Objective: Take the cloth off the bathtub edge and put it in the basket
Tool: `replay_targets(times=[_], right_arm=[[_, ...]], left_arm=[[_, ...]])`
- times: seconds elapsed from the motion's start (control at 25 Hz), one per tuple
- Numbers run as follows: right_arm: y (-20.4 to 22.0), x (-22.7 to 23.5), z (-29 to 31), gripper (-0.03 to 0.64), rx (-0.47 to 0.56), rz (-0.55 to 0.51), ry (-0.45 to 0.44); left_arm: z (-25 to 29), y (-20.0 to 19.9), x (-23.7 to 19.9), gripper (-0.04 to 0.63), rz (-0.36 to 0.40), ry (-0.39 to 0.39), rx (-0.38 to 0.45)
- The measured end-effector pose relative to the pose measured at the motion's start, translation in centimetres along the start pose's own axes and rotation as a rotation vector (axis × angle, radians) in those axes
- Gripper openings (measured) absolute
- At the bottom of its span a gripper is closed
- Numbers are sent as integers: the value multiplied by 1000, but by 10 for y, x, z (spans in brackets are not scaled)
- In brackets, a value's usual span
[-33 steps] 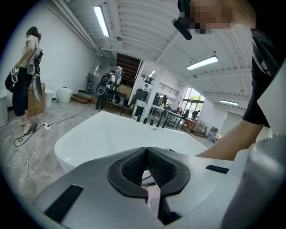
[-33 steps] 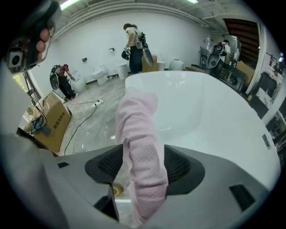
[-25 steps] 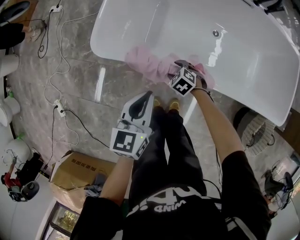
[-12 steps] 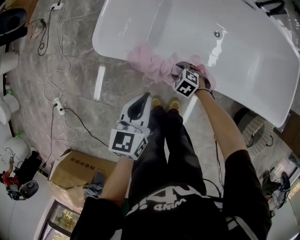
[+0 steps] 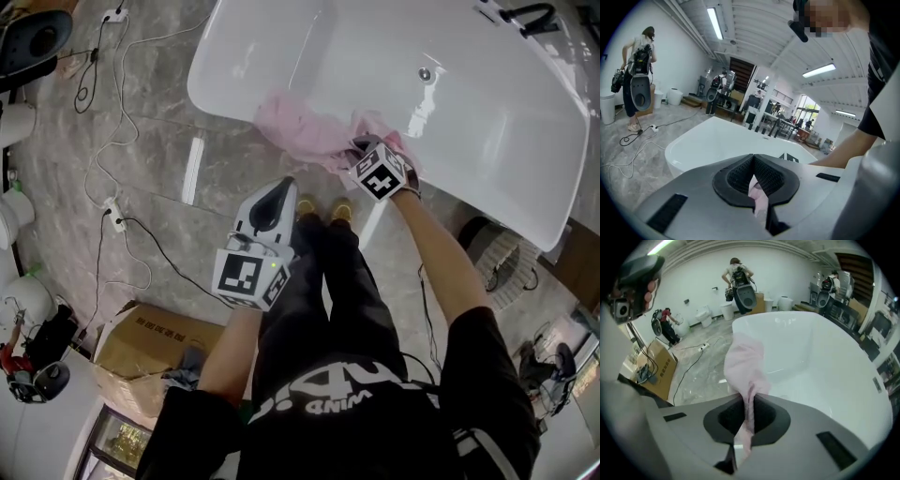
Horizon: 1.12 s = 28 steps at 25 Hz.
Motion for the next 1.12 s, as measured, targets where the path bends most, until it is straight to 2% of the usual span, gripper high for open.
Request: replay_targets(times=[0.16,0.32,0.64,1.12], right_arm=[[5,0,-15,17,37,106,25],[-1,5,-51,17,131,185,81],[-41,6,-173,17,376,293,192],[-133,2,-437,17,772,223,476]], left_arm=[[-2,-3,4,14,1,8,0],[-7,-9,13,14,6,25,6],[-35,-37,47,14,32,71,21],[-88,-92,127,14,114,190,111]])
Point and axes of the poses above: the fingertips, and each gripper's own axes: z forward along the fingers, x to its right, y out of its underside, the point moved 6 cm from there along -z, backward along the fingers, and after that the axes turned 8 degrees about -z, right-handed, at the moved point
